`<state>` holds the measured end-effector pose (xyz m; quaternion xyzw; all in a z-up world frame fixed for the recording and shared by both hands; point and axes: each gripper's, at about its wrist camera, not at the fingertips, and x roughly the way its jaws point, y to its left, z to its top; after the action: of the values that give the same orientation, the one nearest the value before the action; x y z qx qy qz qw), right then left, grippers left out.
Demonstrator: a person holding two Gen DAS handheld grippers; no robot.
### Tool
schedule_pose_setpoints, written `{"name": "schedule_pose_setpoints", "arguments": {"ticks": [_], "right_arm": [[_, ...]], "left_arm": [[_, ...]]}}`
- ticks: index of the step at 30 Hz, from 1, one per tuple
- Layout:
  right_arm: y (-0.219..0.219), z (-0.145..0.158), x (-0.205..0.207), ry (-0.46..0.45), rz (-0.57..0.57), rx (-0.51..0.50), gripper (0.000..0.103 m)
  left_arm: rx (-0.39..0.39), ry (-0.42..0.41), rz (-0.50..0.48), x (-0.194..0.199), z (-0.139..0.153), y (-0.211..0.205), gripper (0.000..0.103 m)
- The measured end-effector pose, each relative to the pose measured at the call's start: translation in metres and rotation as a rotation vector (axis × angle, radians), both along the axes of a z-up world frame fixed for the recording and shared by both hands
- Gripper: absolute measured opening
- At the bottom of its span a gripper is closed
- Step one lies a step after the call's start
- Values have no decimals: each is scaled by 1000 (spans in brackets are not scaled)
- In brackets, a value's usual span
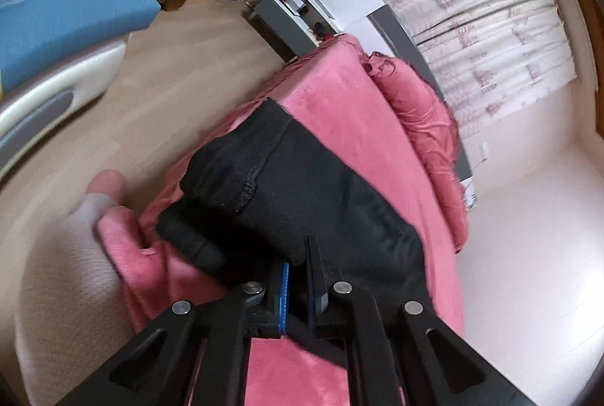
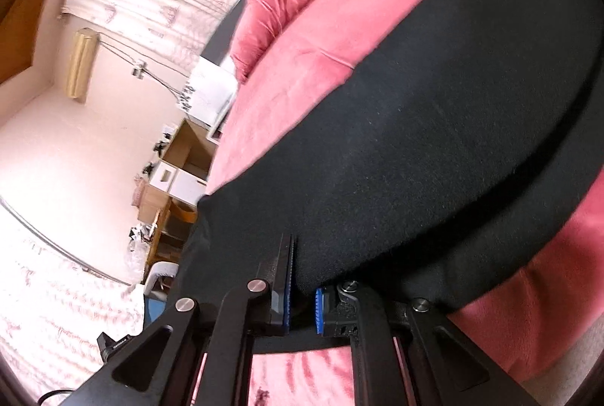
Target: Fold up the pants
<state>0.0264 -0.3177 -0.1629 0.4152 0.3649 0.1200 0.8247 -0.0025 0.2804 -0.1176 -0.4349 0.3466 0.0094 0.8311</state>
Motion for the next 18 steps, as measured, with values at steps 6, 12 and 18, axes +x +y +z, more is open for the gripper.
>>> {"name": "schedule_pose_setpoints", "arguments": {"ticks": [6,12,18], "right_arm": [[3,-18,12,103,-3,2,9],[9,-8,4,66,5,-8,9],[-7,-26,12,126,-47,90,15]], "left_arm": [[-32,70,40,-3,-16,-3,8],[131,33,118,-23,18,-16,18],[273,-96,170,-29,66,-32,30]]}}
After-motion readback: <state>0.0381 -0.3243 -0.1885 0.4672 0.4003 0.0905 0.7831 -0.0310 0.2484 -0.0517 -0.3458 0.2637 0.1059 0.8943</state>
